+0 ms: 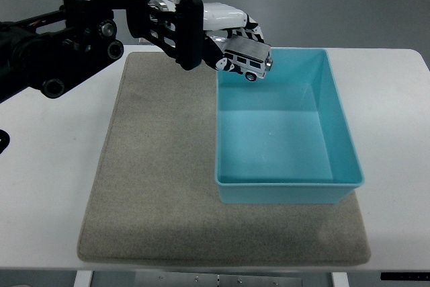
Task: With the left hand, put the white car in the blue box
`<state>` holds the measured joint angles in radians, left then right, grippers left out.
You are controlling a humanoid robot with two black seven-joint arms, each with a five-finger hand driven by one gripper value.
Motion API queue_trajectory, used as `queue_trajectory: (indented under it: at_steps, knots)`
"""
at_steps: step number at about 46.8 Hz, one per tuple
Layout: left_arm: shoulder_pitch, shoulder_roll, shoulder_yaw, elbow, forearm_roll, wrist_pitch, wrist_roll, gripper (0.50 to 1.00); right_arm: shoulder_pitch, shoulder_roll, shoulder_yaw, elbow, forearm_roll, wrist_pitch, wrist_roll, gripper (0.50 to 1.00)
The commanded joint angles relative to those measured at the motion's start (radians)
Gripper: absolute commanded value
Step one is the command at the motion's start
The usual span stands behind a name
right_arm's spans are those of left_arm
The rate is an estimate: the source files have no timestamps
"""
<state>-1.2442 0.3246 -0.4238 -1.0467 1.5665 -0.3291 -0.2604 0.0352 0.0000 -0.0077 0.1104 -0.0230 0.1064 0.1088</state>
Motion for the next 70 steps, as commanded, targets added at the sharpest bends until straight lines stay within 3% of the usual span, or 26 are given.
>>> queue_trajectory:
  at_steps: [1, 10, 22, 25, 30, 31, 32, 44, 50, 57, 70]
  knots:
    - [0.003, -0.070, 0.010, 0.030, 0.004, 0.002, 0.003, 0.500, 0.000, 0.000, 0.000, 0.000, 0.000, 0.001, 0.000, 0.936]
    - [0.003, -0.173, 0.033, 0.106, 0.010, 0.013, 0.003, 0.500, 0.000, 0.000, 0.000, 0.000, 0.000, 0.001, 0.000, 0.936]
    - [0.008, -0.187, 0.048, 0.113, 0.004, 0.016, 0.003, 0.500, 0.000, 0.000, 0.000, 0.000, 0.000, 0.001, 0.000, 0.936]
    - [0.009, -0.185, 0.049, 0.113, -0.003, 0.018, 0.003, 0.631, 0.000, 0.000, 0.000, 0.000, 0.000, 0.001, 0.000, 0.936]
    - [0.011, -0.190, 0.049, 0.113, -0.011, 0.019, 0.003, 0.932, 0.000, 0.000, 0.000, 0.000, 0.000, 0.001, 0.000, 0.936]
    - [0.012, -0.194, 0.049, 0.113, -0.013, 0.021, 0.003, 0.981, 0.000, 0.000, 0.000, 0.000, 0.000, 0.001, 0.000, 0.936]
    - [0.015, -0.199, 0.048, 0.113, -0.016, 0.021, 0.003, 0.996, 0.000, 0.000, 0.000, 0.000, 0.000, -0.001, 0.000, 0.936]
    - [0.012, -0.208, 0.051, 0.168, -0.293, 0.024, 0.004, 0.999, 0.000, 0.000, 0.000, 0.000, 0.000, 0.001, 0.000, 0.936]
    - [0.023, -0.199, 0.037, 0.180, -0.333, 0.025, 0.004, 0.999, 0.000, 0.000, 0.000, 0.000, 0.000, 0.001, 0.000, 0.936]
    - [0.025, -0.185, 0.016, 0.263, -0.469, 0.025, 0.006, 1.000, 0.000, 0.000, 0.000, 0.000, 0.000, -0.001, 0.000, 0.936]
    - [0.025, -0.030, 0.013, 0.321, -0.971, 0.012, 0.024, 1.000, 0.000, 0.000, 0.000, 0.000, 0.000, -0.001, 0.000, 0.936]
